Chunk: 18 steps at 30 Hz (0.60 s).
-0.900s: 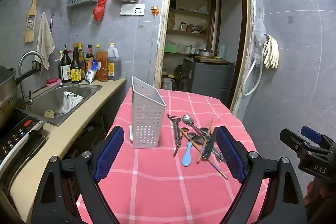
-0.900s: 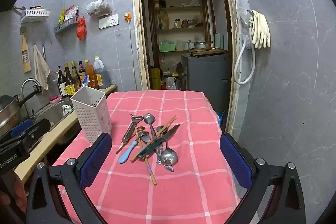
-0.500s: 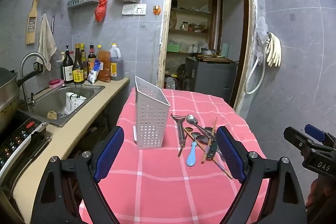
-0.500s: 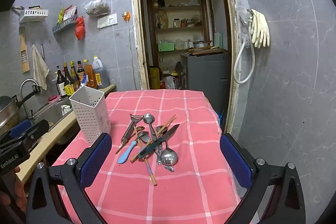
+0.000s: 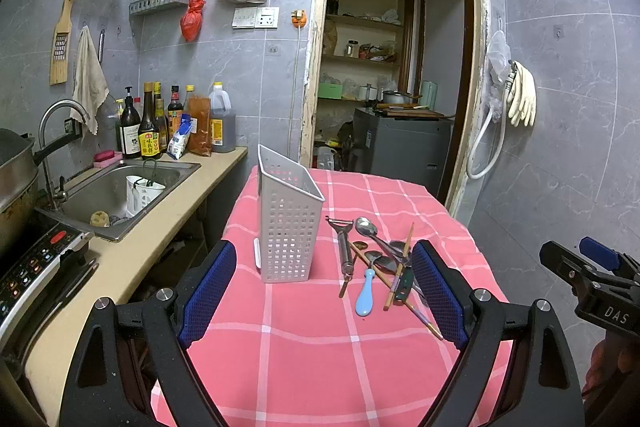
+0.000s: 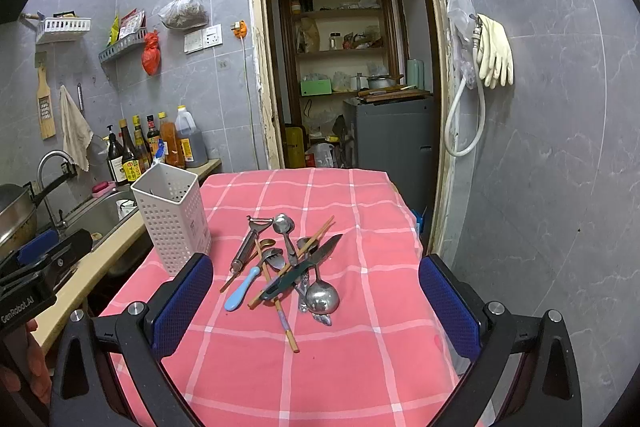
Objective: Organize utensils
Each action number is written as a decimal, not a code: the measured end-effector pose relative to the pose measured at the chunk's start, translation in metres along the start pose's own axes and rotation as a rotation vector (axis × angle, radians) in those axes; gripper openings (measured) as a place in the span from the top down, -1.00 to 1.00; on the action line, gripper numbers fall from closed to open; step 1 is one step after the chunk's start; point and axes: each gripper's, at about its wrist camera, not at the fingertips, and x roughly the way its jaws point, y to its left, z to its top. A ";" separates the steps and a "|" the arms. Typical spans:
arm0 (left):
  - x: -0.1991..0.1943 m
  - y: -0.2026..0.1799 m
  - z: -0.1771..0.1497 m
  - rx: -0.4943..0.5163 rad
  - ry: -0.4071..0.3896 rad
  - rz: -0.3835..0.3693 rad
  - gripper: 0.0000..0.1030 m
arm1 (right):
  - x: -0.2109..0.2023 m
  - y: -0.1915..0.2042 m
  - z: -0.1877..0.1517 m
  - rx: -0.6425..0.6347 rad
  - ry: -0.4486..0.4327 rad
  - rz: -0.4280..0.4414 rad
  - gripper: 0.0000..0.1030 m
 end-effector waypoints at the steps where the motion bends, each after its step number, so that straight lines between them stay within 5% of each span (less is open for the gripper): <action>1: 0.000 0.000 0.000 0.000 0.000 0.000 -0.66 | 0.000 0.000 0.000 0.000 0.000 0.000 -1.00; 18: 0.000 -0.001 0.001 0.002 0.000 0.000 -0.66 | 0.002 -0.001 0.000 0.004 0.004 0.000 -1.00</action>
